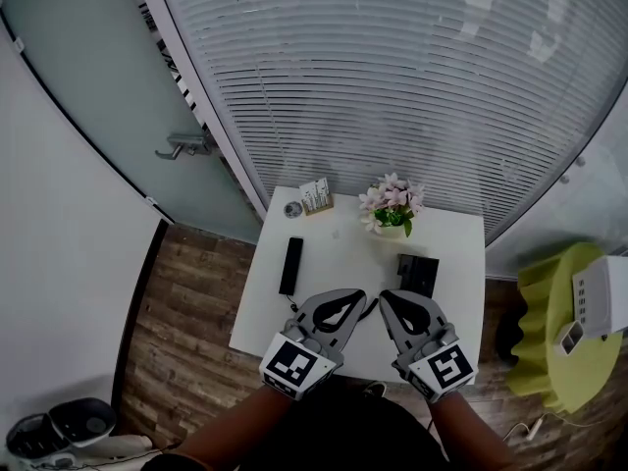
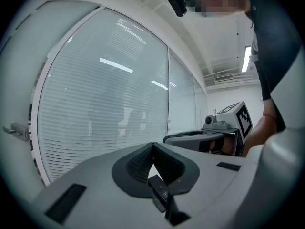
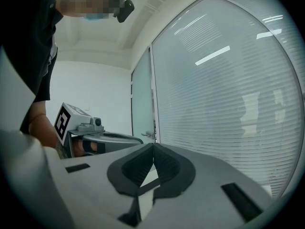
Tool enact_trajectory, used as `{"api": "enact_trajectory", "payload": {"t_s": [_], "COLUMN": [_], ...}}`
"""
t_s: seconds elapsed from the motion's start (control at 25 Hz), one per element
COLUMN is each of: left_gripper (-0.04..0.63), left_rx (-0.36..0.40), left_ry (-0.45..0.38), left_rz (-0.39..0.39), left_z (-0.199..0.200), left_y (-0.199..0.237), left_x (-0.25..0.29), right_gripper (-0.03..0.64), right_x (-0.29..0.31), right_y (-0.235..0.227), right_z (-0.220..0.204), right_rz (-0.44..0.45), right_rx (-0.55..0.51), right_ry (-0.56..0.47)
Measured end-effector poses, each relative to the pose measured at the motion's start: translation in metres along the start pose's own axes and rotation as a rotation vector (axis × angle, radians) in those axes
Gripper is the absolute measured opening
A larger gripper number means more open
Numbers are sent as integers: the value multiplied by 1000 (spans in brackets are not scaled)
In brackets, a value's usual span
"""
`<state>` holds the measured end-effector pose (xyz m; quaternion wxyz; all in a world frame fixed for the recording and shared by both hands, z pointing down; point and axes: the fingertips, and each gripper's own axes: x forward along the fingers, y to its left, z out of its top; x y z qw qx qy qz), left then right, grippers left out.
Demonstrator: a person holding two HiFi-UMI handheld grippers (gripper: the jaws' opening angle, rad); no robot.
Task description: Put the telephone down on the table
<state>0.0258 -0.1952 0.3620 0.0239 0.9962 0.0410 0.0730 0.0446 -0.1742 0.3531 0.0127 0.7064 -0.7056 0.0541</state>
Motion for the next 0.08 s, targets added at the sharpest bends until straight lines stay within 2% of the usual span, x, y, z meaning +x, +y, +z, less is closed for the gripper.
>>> {"api": "enact_trajectory", "payload": {"t_s": [0.08], "left_gripper": [9], "left_rx": [-2], "left_ry": [-2], "left_rz": [-1], "left_z": [0], "left_y": [0], "left_x": [0], "right_gripper": [23], "right_x": [1], "right_y": [0], "right_z": [-1], "right_rz": [0], "right_rx": [0], "right_ry": [1]}}
